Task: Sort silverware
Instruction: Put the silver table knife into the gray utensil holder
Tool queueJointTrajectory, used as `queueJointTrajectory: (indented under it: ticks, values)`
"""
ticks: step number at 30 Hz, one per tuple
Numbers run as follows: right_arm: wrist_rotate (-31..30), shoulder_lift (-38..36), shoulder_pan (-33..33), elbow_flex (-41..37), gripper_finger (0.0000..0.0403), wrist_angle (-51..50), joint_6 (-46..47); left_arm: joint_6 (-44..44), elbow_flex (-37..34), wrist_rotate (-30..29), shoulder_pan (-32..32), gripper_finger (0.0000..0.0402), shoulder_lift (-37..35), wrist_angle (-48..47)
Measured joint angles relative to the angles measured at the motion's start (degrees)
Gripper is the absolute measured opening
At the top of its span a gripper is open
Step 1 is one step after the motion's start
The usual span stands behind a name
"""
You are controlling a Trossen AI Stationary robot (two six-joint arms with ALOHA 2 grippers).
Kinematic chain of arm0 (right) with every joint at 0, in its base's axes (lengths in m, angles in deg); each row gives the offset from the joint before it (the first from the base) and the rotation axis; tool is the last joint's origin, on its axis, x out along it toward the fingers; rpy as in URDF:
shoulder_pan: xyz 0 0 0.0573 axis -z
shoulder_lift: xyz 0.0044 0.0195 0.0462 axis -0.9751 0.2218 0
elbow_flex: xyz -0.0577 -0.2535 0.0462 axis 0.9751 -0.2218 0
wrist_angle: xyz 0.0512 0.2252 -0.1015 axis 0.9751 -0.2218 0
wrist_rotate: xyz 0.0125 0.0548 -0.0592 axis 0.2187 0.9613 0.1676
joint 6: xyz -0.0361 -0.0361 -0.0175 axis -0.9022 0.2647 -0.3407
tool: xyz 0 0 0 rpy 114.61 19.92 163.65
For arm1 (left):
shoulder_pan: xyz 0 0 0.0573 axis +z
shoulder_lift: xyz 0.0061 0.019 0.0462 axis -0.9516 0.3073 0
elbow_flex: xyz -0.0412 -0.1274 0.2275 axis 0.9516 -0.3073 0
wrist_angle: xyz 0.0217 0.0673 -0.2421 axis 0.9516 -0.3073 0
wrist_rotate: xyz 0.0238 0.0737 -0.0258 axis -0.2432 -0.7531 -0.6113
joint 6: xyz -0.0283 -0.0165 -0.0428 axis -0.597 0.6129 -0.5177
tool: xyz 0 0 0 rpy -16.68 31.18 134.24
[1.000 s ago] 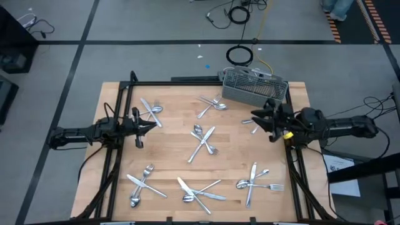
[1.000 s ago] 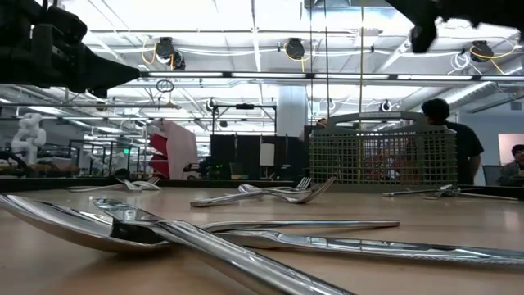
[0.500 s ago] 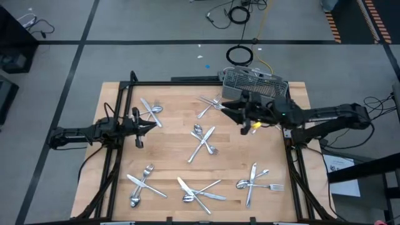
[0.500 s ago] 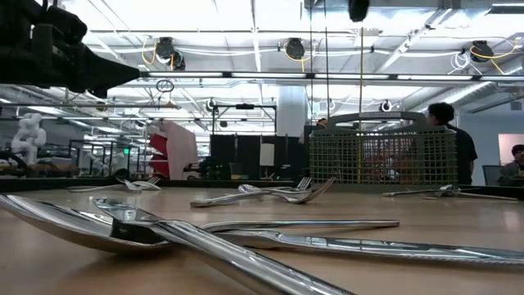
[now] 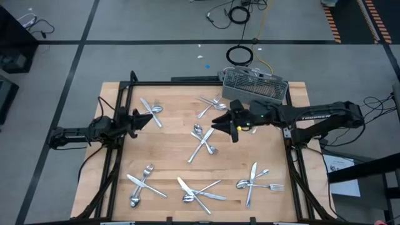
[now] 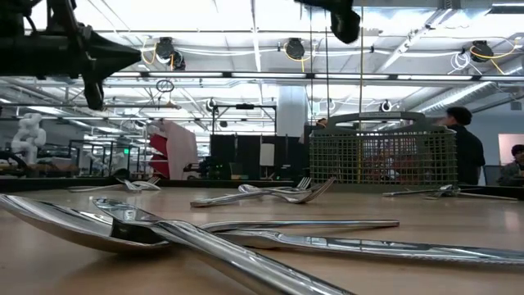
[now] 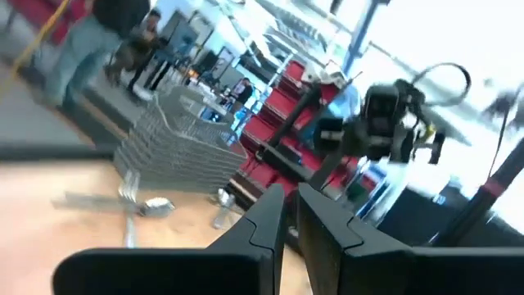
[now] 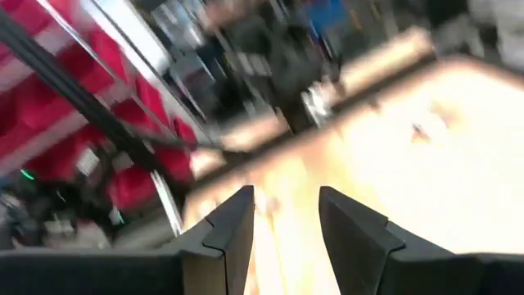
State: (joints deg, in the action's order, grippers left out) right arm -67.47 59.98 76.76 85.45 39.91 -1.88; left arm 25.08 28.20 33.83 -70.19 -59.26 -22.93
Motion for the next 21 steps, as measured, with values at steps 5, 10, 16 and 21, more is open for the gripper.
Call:
queueJointTrajectory:
  ticks: [5, 10, 16, 21]
  values:
    - [2.4, 2.9, -0.1, 10.7, 0.0130, -26.8, -0.2, -2.8, 0.0, 0.0, 0.0, 0.0043, 0.0, 0.0]
    - [2.3, 7.8, -1.7, 18.4, 0.0130, -42.0, 9.1, -3.8, 0.0, -1.9, 0.0, 0.0043, 0.0, 1.4]
    - [1.7, 11.2, -9.1, 19.4, 0.0130, -50.8, 34.1, 5.5, 0.0, -12.0, 0.0, 0.0043, 0.0, 0.8]
    - [-1.8, 14.3, -19.7, 19.5, 0.0130, -53.9, 55.7, 5.2, 0.0, -8.8, 0.0, 0.0043, 0.0, 0.8]
